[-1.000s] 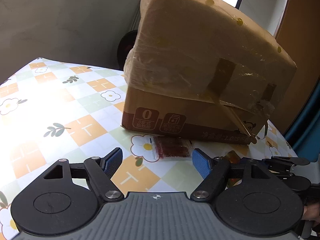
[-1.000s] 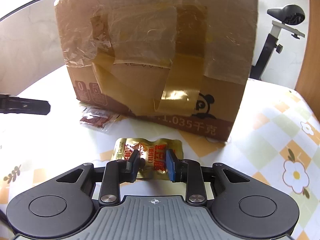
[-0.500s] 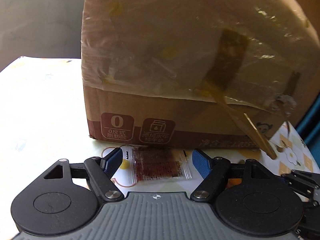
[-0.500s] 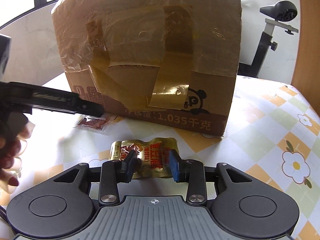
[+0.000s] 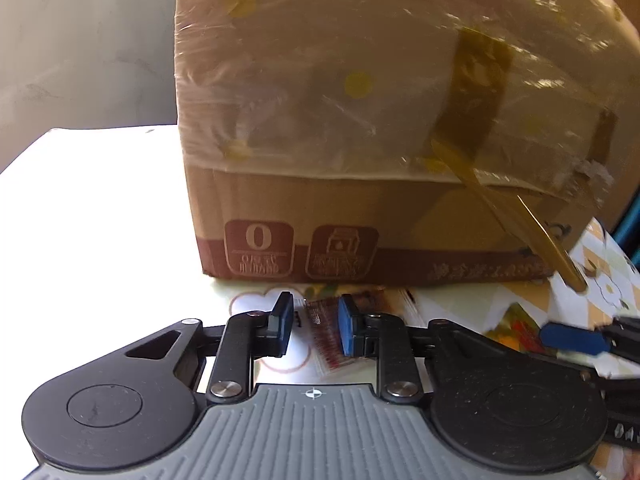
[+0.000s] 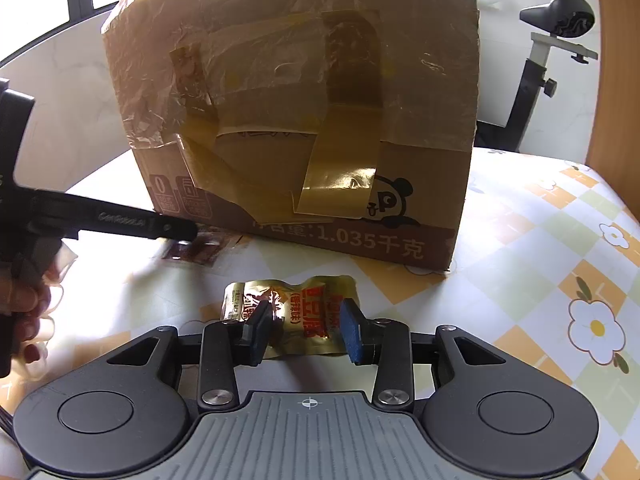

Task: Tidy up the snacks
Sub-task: 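Grasp the small clear red-filled sachet with left tool while right tool grasps gold pouch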

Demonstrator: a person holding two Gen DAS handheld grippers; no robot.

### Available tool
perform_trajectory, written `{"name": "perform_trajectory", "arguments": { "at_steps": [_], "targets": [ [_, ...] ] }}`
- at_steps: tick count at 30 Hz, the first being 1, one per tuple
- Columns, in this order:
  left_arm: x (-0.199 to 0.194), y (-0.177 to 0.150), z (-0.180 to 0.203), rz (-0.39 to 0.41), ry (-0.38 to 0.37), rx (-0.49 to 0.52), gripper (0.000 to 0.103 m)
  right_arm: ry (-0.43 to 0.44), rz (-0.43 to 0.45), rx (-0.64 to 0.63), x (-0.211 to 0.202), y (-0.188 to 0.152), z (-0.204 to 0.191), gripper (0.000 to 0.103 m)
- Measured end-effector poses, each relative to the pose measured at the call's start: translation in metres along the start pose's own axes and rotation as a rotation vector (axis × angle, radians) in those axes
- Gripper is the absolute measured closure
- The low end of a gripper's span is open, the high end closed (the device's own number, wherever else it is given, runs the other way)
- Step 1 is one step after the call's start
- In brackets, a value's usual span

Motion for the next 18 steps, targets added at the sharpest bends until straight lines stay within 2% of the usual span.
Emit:
{"name": "perform_trajectory", "arguments": {
  "at_steps": [8,11,14,16,18],
  "targets": [
    [-0.021,-0.018,0.016,-0.004,-0.013,0.007,0.077,0.002,0.000,0.001,0.000,0.000,0.000,0.068],
    [-0.034,-0.028,0.013,-0.014,-0.045,-0.036,0.077,0.002,0.000,0.002,0.000,0.000,0.000,0.068],
    [-0.038,-0.031,0.019,-0.036,-0.112,-0.028,0.075,0.002,0.000,0.002,0.000,0.000,0.000,0.068],
    [-0.040,-0.026,0.021,-0.040,-0.141,0.002,0.068,0.002,0.000,0.001,0.000,0.000,0.000,0.068],
    [-0.043,-0.019,0.021,-0.004,-0.118,0.058,0.051,-0.001,-0.001,-0.002,0.000,0.000,0.000,0.068]
  ]
}}
Point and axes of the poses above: each gripper's, at about its wrist camera, not at the fingertips, and x roughly the way its jaws point, z to its right, y to its top, the point moved 7 cm from there along x, roughly the way its jaws point, and after that the axes turned 10 degrees about x, right-handed, at the moved point
